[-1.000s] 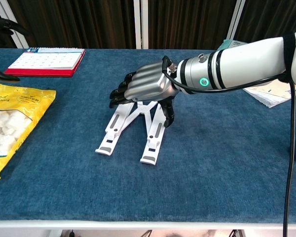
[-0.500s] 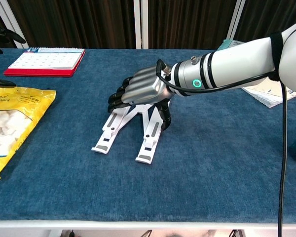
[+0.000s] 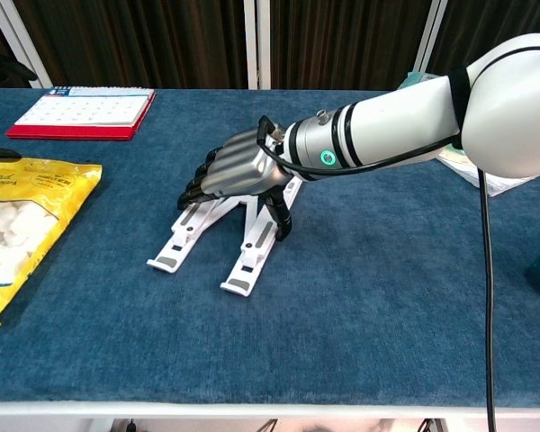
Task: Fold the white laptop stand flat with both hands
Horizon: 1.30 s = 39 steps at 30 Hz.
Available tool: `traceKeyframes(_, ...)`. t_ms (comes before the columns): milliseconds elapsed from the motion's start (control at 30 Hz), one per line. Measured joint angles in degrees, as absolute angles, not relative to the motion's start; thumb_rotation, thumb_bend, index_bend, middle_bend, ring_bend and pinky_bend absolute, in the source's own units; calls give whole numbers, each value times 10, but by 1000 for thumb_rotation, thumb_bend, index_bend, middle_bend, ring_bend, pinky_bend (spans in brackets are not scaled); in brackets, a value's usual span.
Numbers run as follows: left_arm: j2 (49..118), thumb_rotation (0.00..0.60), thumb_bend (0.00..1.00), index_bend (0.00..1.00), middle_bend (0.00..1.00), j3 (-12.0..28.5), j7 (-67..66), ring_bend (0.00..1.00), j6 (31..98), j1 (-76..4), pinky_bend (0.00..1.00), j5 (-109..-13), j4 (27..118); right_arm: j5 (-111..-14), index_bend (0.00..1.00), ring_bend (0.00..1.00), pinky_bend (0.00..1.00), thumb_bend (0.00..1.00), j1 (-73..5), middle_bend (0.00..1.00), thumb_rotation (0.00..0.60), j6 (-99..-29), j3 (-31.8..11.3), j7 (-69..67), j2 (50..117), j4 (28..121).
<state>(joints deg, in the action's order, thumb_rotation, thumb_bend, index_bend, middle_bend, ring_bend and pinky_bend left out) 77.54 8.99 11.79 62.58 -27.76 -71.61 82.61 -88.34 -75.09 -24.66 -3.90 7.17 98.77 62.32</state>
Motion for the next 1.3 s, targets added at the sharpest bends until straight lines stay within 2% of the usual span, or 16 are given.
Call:
traceKeyframes(67,776,600,0,172,45,89,121,65,628,-276,164,-719,824,-899,268,203,79,181,-750,378,600,-266,-33,52,988,619)
traceKeyframes(167,778,600,0,172,45,89,124,65,628,-274,164,-724,822,-923,398,283,154,317,-748,451,600,-299,-23,20,988,612)
traceKeyframes(233,778,600,0,172,45,88,124,65,628,-274,164,-727,821,-938,446,316,187,366,-745,480,600,-324,-15,-4,987,606)
traceKeyframes(367,779,600,0,173,45,85,122,65,630,-273,164,-733,822,-963,487,340,215,392,-740,505,600,-367,0,-42,987,589)
traceKeyframes(400,779,600,0,173,45,85,120,65,629,-272,164,-733,822,-967,471,331,211,378,-739,496,600,-373,4,-48,987,585)
traceKeyframes(467,778,600,0,173,45,84,115,65,629,-272,164,-733,823,-970,359,247,147,289,-738,411,600,-374,9,-55,985,583)
traceKeyframes(533,777,600,0,173,45,84,105,65,631,-272,164,-732,823,-964,102,66,30,106,-736,188,600,-363,11,-51,980,591)
traceKeyframes(567,776,600,0,173,45,84,99,65,632,-272,164,-732,823,-960,21,13,3,44,-735,88,600,-357,10,-47,977,598)
traceKeyframes(600,775,600,0,173,45,84,91,65,634,-271,164,-732,823,-954,1,0,0,20,-732,45,600,-354,9,-42,973,606)
traceKeyframes(667,772,600,0,173,45,84,65,65,641,-270,164,-730,822,-936,0,0,0,0,-720,1,600,-357,4,-26,960,634)
traceKeyframes(800,758,600,0,173,45,83,-3,66,661,-262,164,-722,828,-892,0,0,0,1,-670,0,600,-403,-9,18,924,701)
traceKeyframes(1067,674,600,0,173,49,72,-81,66,737,-208,164,-714,882,-793,0,0,0,65,-487,4,600,-615,-14,118,797,872)
traceKeyframes(1300,636,600,0,176,61,47,-80,66,812,-149,162,-748,925,-765,0,0,0,80,-305,32,600,-800,16,100,682,966)
